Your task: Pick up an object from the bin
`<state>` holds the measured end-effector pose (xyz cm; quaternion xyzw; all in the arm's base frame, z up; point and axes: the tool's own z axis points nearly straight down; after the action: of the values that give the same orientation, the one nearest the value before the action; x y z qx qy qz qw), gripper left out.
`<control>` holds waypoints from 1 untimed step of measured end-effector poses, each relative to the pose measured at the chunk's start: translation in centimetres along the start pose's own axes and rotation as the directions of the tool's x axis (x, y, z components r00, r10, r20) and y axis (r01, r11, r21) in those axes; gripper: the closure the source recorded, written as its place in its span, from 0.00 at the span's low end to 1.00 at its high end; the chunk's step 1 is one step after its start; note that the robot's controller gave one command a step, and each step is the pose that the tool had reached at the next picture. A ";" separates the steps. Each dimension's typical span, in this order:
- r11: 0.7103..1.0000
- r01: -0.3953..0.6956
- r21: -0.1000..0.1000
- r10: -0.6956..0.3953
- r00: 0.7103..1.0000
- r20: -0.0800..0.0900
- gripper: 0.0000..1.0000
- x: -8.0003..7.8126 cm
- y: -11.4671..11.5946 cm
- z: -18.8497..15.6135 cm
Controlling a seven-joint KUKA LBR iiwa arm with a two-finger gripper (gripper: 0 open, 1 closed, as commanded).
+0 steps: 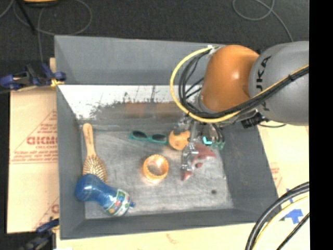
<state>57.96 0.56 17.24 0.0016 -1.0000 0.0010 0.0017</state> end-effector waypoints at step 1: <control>1.000 0.000 0.000 0.000 1.000 0.007 0.00 -0.2 0.0 -0.4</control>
Offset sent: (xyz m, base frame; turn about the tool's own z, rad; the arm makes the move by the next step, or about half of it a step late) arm 0.0241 -0.0268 -0.1024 -0.1430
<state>58.13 0.56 17.64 0.0016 -1.0000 0.0009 -0.0021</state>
